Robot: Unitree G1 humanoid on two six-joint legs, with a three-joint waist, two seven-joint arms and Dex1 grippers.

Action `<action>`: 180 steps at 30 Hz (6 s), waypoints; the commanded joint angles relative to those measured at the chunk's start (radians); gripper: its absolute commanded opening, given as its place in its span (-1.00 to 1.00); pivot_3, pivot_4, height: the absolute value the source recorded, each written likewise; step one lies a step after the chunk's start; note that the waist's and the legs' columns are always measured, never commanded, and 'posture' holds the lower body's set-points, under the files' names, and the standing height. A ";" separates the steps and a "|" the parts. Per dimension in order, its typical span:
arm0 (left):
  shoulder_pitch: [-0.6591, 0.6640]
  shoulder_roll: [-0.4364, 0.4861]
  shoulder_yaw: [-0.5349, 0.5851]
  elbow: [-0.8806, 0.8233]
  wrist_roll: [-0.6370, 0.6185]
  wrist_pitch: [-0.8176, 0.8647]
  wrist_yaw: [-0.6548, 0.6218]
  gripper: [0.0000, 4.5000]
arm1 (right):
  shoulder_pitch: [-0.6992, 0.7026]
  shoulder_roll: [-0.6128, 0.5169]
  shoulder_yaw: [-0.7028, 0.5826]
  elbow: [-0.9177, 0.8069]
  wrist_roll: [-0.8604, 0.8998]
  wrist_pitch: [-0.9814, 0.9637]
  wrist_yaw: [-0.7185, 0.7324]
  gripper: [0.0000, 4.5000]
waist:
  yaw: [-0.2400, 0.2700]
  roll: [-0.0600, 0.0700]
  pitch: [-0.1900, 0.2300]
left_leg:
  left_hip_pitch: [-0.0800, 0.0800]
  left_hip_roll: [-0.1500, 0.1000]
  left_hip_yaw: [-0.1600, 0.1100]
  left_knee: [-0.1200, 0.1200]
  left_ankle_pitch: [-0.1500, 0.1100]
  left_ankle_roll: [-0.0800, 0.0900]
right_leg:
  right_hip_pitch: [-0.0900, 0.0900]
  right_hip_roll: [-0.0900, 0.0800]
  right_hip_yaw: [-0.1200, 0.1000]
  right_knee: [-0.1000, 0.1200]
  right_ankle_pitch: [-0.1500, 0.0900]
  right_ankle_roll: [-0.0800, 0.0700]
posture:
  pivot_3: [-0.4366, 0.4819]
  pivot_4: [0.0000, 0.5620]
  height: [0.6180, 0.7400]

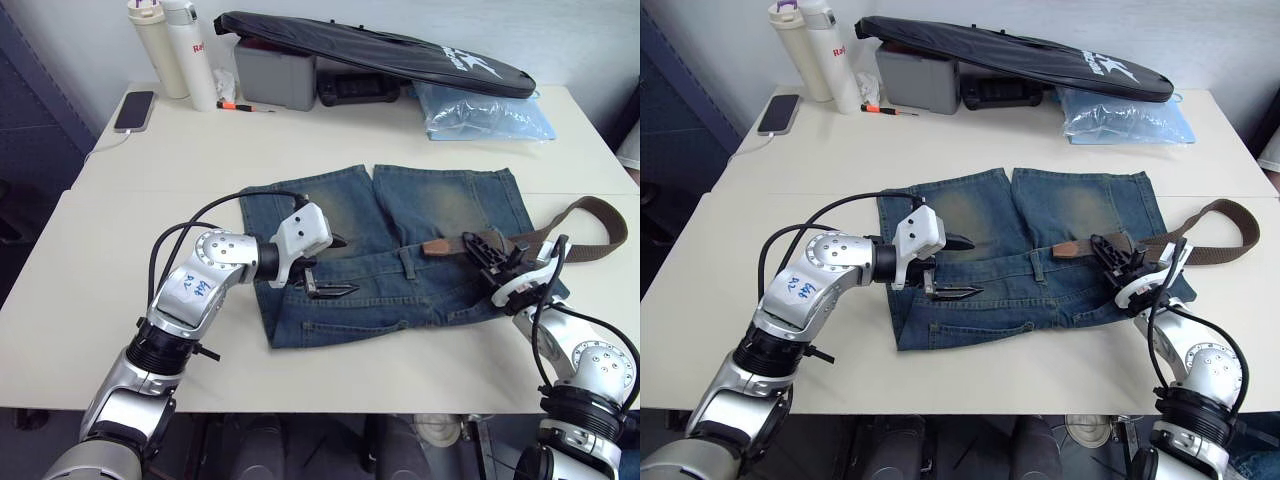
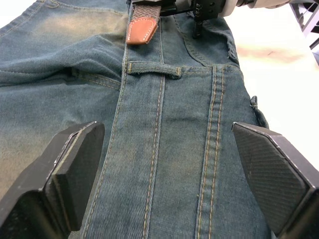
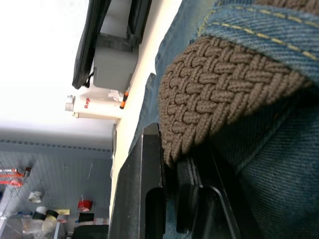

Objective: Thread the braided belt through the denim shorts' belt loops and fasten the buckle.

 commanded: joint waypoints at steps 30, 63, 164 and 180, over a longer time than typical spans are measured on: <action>0.005 0.014 0.019 -0.062 -0.007 0.006 0.008 1.00 | 0.025 0.079 0.330 -0.243 -0.421 -0.065 0.148 -0.99 | -0.031 -0.001 0.000 | 0.002 0.000 0.000 0.000 0.000 0.000 | 0.000 0.000 0.000 0.001 0.000 0.000 | -0.05 -0.47 0.98; 0.007 -0.003 0.007 -0.044 -0.001 -0.020 0.017 1.00 | 0.007 0.089 0.096 -0.218 -0.036 0.019 -0.134 -0.14 | -0.024 0.000 0.000 | 0.000 0.000 0.000 -0.003 0.000 0.000 | -0.001 0.000 0.000 0.000 0.000 0.000 | -0.05 -0.47 0.98; 0.069 0.113 0.065 -0.100 -0.065 -0.010 -0.086 1.00 | -0.002 -0.770 0.624 0.016 -1.479 -0.449 0.762 -0.99 | 0.005 -0.006 0.003 | -0.001 0.000 0.000 0.004 0.000 0.000 | 0.002 0.000 0.000 -0.003 0.001 0.001 | -0.05 -0.47 0.98; 0.085 0.120 0.073 -0.091 -0.065 -0.027 -0.084 1.00 | 0.044 -0.943 0.450 -0.189 -1.357 -0.334 1.015 0.59 | 0.002 -0.003 0.003 | -0.001 0.000 0.001 0.004 0.000 0.000 | 0.001 0.000 0.000 -0.003 0.001 0.001 | -0.05 -0.47 0.98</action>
